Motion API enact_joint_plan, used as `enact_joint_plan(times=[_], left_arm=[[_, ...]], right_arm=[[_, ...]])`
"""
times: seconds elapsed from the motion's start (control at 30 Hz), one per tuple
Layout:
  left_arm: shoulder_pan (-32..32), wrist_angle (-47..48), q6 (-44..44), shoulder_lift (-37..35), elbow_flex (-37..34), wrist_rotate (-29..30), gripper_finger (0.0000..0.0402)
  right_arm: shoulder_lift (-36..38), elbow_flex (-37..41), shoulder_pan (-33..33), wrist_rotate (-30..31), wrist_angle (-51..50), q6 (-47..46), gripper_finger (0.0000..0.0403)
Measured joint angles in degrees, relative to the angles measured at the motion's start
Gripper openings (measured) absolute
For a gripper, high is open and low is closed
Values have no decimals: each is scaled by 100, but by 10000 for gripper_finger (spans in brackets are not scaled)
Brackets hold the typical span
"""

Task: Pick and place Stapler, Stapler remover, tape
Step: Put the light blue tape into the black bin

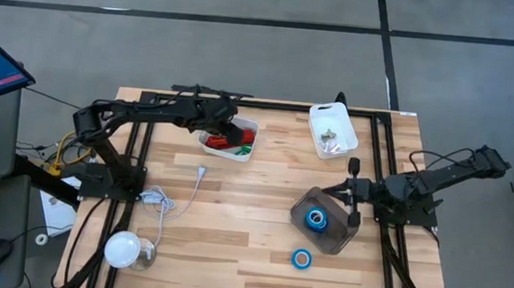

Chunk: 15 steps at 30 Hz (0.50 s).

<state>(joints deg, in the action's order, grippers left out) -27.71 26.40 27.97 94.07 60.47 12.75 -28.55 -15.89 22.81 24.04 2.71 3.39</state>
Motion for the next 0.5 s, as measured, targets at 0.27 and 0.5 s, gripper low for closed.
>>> enact_joint_plan(times=[0.27,0.5], left_arm=[[1331,-312,-1098,-540,2,442,38],[2594,-379,-1423,-1148,2,1232,5]], right_arm=[[-1097,-1246,541,259,-1421,-368,0],[-2823,-2340,1132,301,-2517,-1490,0]])
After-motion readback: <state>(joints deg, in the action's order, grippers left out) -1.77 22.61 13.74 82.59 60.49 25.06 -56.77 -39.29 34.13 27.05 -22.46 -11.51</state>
